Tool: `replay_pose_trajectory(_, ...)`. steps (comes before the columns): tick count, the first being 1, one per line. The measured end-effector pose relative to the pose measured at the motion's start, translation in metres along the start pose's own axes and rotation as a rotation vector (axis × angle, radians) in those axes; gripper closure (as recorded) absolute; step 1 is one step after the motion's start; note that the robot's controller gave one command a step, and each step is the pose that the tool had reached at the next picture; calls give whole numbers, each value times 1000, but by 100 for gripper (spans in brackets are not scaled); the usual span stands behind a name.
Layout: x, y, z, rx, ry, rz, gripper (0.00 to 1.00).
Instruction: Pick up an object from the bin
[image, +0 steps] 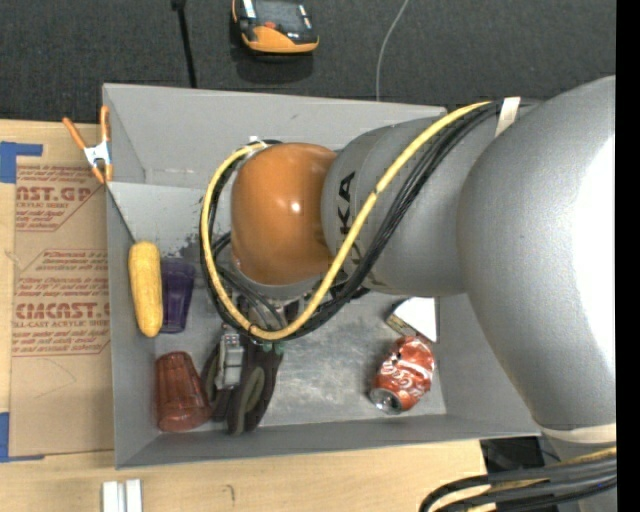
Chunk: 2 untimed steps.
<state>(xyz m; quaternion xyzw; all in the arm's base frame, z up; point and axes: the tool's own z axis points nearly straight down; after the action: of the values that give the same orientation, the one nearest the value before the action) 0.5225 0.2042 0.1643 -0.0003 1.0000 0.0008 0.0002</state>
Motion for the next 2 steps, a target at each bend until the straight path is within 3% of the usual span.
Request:
replay_pose_trajectory(1,0,0,0,0,0,0,0)
replay_pose_trajectory(2,-4,-37,50,-3,-7,20,0)
